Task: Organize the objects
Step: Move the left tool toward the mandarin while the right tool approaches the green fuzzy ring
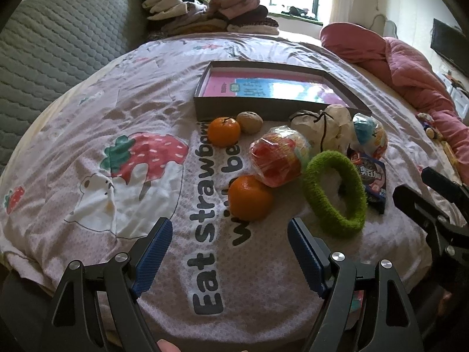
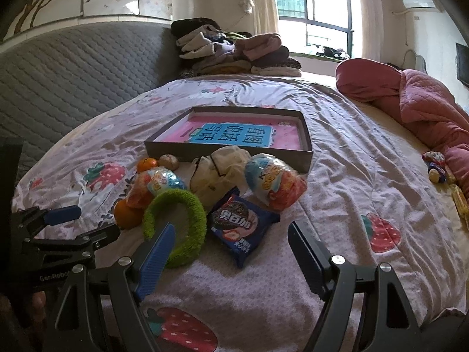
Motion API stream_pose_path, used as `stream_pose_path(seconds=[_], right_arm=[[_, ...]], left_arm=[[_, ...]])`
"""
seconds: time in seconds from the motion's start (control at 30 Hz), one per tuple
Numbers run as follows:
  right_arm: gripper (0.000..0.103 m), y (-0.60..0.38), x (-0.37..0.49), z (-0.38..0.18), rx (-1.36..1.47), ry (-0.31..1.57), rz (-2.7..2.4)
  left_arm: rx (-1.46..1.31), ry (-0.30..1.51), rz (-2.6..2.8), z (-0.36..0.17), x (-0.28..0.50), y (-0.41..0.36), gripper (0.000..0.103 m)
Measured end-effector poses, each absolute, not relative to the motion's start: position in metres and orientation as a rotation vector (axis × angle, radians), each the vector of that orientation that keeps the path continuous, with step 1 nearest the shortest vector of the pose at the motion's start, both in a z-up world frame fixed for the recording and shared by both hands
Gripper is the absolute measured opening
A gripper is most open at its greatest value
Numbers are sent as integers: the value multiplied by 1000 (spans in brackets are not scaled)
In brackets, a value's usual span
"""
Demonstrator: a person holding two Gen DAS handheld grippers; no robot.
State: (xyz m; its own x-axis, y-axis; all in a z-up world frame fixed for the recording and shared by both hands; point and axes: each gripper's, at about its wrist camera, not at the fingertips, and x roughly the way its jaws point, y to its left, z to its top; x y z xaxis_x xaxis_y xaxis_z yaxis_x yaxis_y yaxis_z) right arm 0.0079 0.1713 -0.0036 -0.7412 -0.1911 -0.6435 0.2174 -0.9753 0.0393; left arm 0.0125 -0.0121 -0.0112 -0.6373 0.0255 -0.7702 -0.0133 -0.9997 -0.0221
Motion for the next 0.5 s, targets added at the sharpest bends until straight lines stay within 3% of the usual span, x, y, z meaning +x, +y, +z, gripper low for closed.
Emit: stream_pose_path(seconds=[0.5], right_arm=[[73,155,-8,-19,1038,154,-2713]], left_arm=[[-1320,-47,2795,-24,1,-16,82]])
